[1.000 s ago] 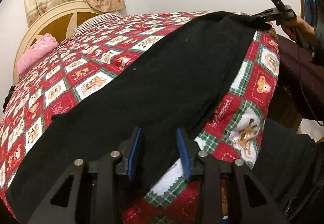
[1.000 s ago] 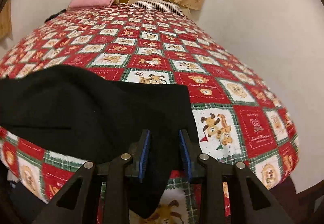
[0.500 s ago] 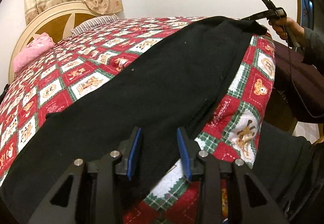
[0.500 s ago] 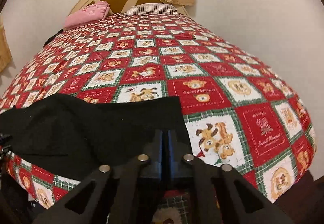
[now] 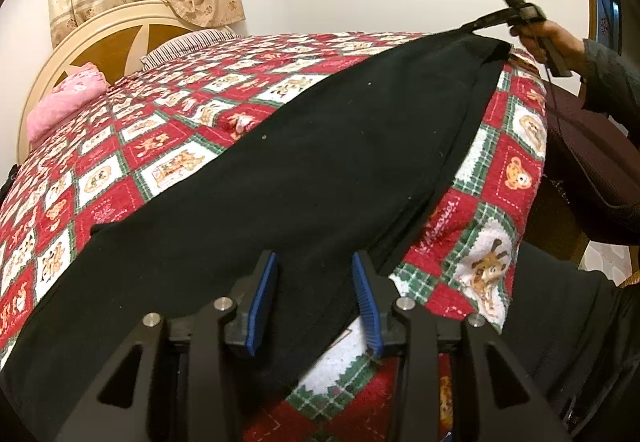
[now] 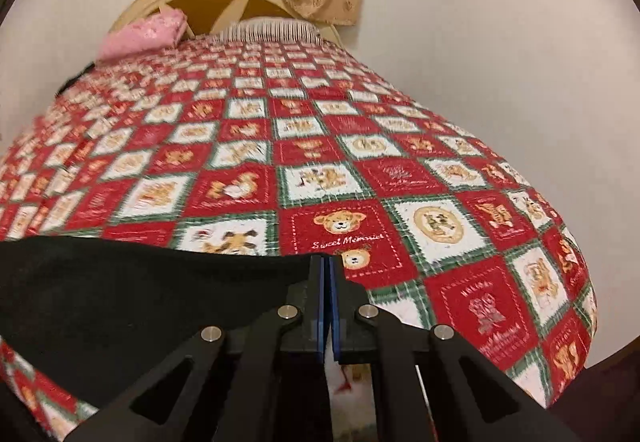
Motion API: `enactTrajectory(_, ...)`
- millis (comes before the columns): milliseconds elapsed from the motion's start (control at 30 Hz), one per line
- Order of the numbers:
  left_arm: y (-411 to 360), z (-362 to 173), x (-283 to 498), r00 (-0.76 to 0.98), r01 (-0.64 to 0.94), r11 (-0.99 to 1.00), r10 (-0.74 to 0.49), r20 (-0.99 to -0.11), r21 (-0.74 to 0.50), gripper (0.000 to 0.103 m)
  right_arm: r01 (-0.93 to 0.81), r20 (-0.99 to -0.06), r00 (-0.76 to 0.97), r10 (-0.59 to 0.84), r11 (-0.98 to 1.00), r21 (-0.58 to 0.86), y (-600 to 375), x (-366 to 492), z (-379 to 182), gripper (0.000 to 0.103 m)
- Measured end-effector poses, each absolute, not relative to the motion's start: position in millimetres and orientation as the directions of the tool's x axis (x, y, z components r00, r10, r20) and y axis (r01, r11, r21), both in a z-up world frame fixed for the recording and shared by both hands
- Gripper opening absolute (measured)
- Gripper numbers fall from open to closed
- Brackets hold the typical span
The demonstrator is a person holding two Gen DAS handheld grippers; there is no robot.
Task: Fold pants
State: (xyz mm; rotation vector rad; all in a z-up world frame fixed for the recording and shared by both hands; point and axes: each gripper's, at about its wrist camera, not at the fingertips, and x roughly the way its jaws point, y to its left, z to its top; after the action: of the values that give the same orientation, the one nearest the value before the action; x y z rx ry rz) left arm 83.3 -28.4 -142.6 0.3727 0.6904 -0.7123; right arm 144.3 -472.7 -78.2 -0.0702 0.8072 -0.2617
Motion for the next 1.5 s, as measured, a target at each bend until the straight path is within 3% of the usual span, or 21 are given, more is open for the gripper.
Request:
enactTrajectory(167,-29,-139,78,0.564,0.704,0.702,-0.457,-0.688,0.110,0.044,0.216,-0.674,0.668,-0.316,0.949,-0.230,-469,135,-81,0.008)
enactTrajectory(233,-28,-133,72,0.567,0.710,0.693,-0.458,-0.684,0.124,0.044,0.219,-0.654,0.691,-0.310,0.951,-0.219,-465,113,-69,0.016)
enactTrajectory(300,-28,-127,65,0.576,0.716,0.684,-0.467,-0.671,0.140,0.044,0.189,-0.622,0.730,-0.284,0.958,-0.215,-455,91,-56,0.032)
enactTrajectory(367,-33,-123,59,0.573,0.730,0.666,-0.475,-0.668,0.153,0.044,0.123,-0.611,0.752,-0.246,0.964,-0.237,-440,67,-49,0.039)
enactTrajectory(633,-75,-133,51,0.565,0.760,0.608,-0.445,-0.695,0.228,0.044,0.029,-0.627,0.708,-0.326,0.900,-0.434,-412,40,-82,0.039)
enactTrajectory(867,-78,-123,61,0.544,0.754,0.635,-0.466,-0.697,0.164,0.044,0.035,-0.614,0.710,-0.344,0.889,-0.457,-417,43,-89,0.039)
enactTrajectory(1167,-93,-140,69,0.559,0.746,0.626,-0.399,-0.727,0.230,0.044,0.025,-0.608,0.717,-0.342,0.884,-0.467,-413,41,-95,0.039)
enactTrajectory(1300,-91,-136,73,0.545,0.745,0.637,-0.411,-0.731,0.198,0.043,0.015,-0.604,0.717,-0.347,0.874,-0.485,-411,41,-96,0.039)
enactTrajectory(1500,-90,-134,76,0.514,0.756,0.636,-0.428,-0.743,0.157,0.032,0.013,-0.597,0.722,-0.350,0.870,-0.493,-411,44,-95,0.039)
